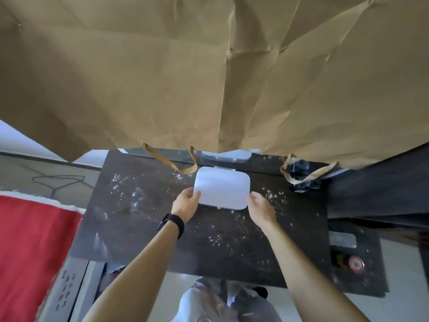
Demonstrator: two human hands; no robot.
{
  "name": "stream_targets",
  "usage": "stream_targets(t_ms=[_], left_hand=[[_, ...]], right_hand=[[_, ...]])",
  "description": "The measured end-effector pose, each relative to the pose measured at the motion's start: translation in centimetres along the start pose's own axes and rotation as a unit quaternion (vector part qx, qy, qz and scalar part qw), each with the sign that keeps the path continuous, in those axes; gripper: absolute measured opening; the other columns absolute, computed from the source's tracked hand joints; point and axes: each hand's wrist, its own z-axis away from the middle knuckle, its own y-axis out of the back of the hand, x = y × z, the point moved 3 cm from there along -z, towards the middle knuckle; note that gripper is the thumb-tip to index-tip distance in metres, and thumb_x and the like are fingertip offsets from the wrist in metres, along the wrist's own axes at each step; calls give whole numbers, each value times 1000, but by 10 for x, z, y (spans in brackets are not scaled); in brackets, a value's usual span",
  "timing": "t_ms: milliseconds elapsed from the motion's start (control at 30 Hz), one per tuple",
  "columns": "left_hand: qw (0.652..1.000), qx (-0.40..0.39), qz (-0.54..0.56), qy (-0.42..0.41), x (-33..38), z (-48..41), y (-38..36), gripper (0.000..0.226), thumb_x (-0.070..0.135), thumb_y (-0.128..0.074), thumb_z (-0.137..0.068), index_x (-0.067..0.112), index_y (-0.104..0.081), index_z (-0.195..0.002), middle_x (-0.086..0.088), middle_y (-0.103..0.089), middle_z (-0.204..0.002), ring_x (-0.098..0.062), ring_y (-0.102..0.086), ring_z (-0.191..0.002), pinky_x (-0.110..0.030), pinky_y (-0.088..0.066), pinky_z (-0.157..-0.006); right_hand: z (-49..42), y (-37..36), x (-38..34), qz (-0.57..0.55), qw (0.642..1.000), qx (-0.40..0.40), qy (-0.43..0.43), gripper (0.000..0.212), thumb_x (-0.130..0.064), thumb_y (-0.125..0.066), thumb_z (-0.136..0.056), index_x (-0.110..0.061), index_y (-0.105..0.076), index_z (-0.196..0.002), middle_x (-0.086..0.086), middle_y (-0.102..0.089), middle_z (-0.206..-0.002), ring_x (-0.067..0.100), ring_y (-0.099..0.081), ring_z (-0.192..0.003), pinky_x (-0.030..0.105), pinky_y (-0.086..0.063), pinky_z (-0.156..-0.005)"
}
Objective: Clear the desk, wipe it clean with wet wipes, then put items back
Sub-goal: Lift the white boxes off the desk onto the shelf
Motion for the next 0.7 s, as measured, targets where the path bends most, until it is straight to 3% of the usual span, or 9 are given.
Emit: stream_targets(t_ms=[67, 200, 333, 433, 533, 700], left_hand=[[1000, -5, 6, -11, 1, -5, -4, 40, 39, -47, -98, 24, -58, -133, 4, -65, -121, -22, -58, -115, -33, -43, -93], [999, 16, 45, -12, -2, -7, -11, 36, 36, -51, -98, 23, -61, -129, 6, -65, -110, -21, -59, -107, -32, -45, -89], [986, 14, 167, 19, -11, 0, -20, 28, 36, -61, -94, 21, -54, -117, 2, -65, -117, -21, -61, -109, -38, -50, -91], [958, -29, 282, 39, -9, 10, -26, 33, 35, -67, -92, 21, -52, -118, -2, -66, -119, -22, -66, -107, -36, -55, -85], [944, -89, 315, 51, -6, 25, -31, 43, 29, -72, -90, 33, -52, -127, -3, -69, -118, -28, -72, -99, -40, -59, -83], [924, -165, 343, 34, 4, 53, -56, 55, 23, -73, -89, 42, -51, -135, -6, -70, -122, -33, -72, -100, -38, -57, -75]], right_hand=[[-2, -5, -5, -24, 1000, 1, -7, 42, -38, -39, -99, -19, -60, -131, 3, -63, -132, 26, -57, -115, 36, -44, -94], [0, -14, -1, -86, 996, 9, -25, 41, -36, -42, -102, -24, -57, -138, -3, -61, -136, 18, -56, -108, 29, -43, -86], [2, -15, 5, -188, 981, -18, -49, 34, -35, -48, -99, -32, -61, -131, -9, -62, -133, 18, -59, -111, 42, -50, -102], [6, -10, 13, -296, 951, -47, -77, 32, -28, -51, -102, -30, -57, -134, -6, -61, -126, 27, -61, -117, 47, -44, -108], [16, 4, 23, -376, 921, -54, -89, 44, -25, -58, -100, -29, -50, -143, -1, -62, -126, 24, -65, -108, 45, -48, -105], [53, 33, 59, -507, 857, -21, -88, 57, -23, -75, -88, -37, -50, -137, 9, -65, -124, 31, -69, -107, 46, -53, -98]])
